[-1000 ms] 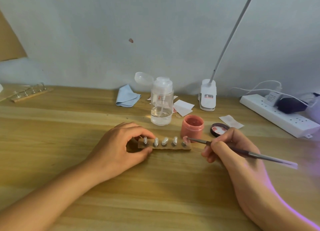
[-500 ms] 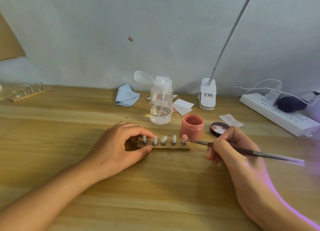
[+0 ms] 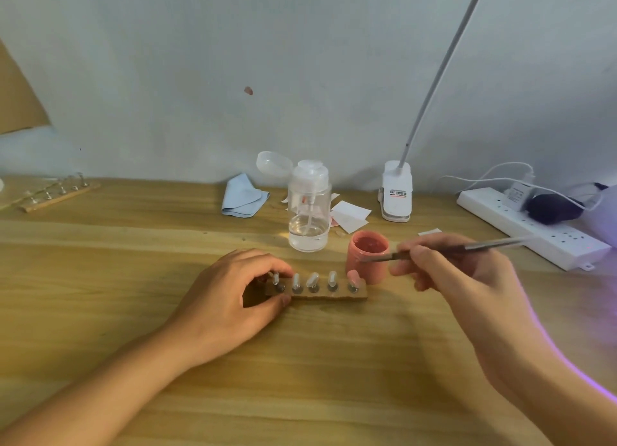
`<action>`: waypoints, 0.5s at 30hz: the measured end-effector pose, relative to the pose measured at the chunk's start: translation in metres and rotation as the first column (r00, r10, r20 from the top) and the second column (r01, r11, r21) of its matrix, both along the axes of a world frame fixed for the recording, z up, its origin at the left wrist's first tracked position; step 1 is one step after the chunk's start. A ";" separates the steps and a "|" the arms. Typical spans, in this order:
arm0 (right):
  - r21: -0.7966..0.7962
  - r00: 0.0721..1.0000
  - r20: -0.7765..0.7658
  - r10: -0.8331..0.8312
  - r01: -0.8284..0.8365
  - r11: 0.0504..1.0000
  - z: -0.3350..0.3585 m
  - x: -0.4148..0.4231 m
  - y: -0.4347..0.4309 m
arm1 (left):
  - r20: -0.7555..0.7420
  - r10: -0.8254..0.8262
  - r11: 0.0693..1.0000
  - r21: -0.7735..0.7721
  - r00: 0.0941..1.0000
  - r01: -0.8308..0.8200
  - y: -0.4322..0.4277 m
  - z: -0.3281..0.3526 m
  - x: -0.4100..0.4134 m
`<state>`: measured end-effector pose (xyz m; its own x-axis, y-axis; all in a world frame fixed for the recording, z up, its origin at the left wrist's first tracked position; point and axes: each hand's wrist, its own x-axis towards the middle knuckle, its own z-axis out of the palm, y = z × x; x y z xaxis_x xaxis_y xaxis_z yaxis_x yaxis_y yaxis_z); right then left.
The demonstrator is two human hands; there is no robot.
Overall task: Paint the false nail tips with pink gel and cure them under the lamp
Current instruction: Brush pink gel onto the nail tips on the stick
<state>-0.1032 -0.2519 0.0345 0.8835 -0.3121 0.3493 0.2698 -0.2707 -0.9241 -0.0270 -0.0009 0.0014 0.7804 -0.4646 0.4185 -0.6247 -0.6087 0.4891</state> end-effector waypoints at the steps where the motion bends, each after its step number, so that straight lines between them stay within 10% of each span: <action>1: -0.049 0.999 -0.022 -0.035 0.034 0.998 0.003 0.003 0.001 | 0.005 0.002 1.000 0.006 1.000 -0.002 0.000 0.000 0.000; 15: -0.235 0.957 0.222 -0.187 0.239 0.942 0.007 0.034 0.000 | 0.033 -0.016 1.000 0.012 0.999 0.015 0.000 -0.001 -0.001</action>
<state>-0.0694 -0.2514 0.0418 0.7131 -0.3625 0.6000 0.3461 -0.5623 -0.7511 -0.0283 -0.0006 0.0004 0.7591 -0.4816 0.4380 -0.6496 -0.6046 0.4609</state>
